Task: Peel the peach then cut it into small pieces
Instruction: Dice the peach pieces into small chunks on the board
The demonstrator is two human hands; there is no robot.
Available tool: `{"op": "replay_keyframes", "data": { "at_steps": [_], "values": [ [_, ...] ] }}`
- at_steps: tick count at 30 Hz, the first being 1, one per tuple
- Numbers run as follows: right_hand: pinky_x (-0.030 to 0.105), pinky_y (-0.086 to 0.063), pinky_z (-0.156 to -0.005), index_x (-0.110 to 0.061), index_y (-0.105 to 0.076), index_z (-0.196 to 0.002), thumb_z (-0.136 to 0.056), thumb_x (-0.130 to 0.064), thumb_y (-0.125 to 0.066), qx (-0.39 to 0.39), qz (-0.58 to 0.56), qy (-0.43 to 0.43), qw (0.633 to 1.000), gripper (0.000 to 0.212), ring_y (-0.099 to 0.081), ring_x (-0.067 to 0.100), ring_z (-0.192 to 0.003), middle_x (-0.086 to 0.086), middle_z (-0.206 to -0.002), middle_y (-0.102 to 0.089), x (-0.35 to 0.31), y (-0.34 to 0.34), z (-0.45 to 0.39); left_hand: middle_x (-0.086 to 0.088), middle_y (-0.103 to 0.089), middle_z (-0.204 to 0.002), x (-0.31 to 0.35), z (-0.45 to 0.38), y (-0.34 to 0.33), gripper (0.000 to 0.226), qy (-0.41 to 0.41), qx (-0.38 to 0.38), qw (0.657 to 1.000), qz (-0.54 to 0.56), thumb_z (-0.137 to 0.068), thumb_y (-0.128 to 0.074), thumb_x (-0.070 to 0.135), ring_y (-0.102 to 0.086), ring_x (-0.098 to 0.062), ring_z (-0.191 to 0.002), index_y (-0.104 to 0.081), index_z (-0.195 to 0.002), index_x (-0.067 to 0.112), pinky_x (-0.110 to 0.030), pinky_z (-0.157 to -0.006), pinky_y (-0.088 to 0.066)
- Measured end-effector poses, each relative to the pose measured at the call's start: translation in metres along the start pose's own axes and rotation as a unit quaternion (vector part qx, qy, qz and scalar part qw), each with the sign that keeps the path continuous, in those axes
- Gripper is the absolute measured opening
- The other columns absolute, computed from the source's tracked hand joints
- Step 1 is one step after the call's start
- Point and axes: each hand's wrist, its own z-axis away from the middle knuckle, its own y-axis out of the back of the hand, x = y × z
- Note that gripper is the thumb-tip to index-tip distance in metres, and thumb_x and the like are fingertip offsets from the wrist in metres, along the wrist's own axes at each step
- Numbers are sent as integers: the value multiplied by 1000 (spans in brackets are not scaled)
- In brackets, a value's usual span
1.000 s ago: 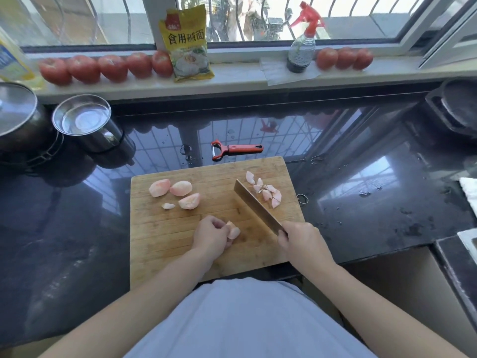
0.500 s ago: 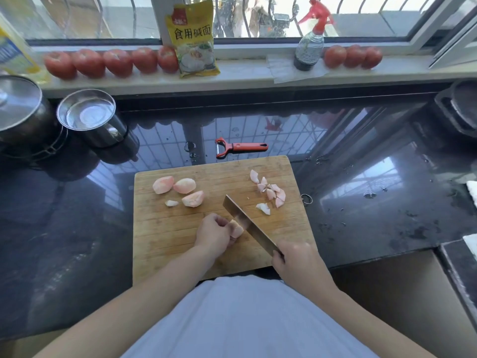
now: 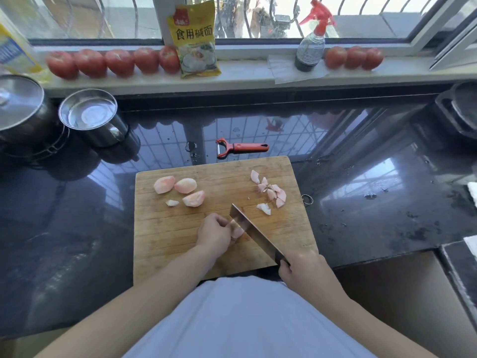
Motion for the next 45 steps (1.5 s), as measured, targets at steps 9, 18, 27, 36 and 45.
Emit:
{"op": "replay_keyframes", "data": {
  "at_steps": [9,18,27,36,45],
  "values": [
    [37,-47,-57,-16,-56,-79,-96,-19,-49,23,22,22,999,19,-62,32,-69,6,-74,-64,-22,-22,-39,-2,-75,-93,-2,-6,0,7,-30,12,999,-28,-83,-68,23,-74,-27,-83,-68,-90,25,-45,-79,-64],
    [36,-43,-50,-18,-50,-70,-94,-19,-51,18,-19,37,999,24,-57,26,-61,0,-63,-57,1,-13,-7,-3,-74,-94,-7,-8,-1,8,-27,31,999,-29,-91,-72,26,-72,-24,-90,-65,-87,22,-35,-78,-55],
    [42,-50,-56,-16,-51,-74,-95,-21,-49,18,-1,18,1000,22,-60,28,-64,4,-68,-62,-2,-11,-8,-4,-73,-96,-8,-10,0,10,-27,27,999,-34,-86,-75,27,-72,-26,-91,-65,-85,25,-43,-84,-59],
    [40,-54,-57,-15,-60,-83,-95,-20,-49,-6,27,21,999,17,-61,27,-67,5,-73,-64,-3,-8,-9,-4,-73,-98,-10,-13,-2,10,-26,29,998,-39,-85,-73,31,-71,-26,-95,-65,-85,25,-45,-88,-58],
    [33,-39,-60,-13,-61,-92,-100,-15,-44,-47,60,12,997,19,-57,30,-71,7,-79,-59,-21,-11,-31,-7,-75,-92,-5,-13,-1,10,-31,12,999,-43,-82,-70,29,-72,-28,-88,-65,-87,23,-44,-83,-61]
  ]
}}
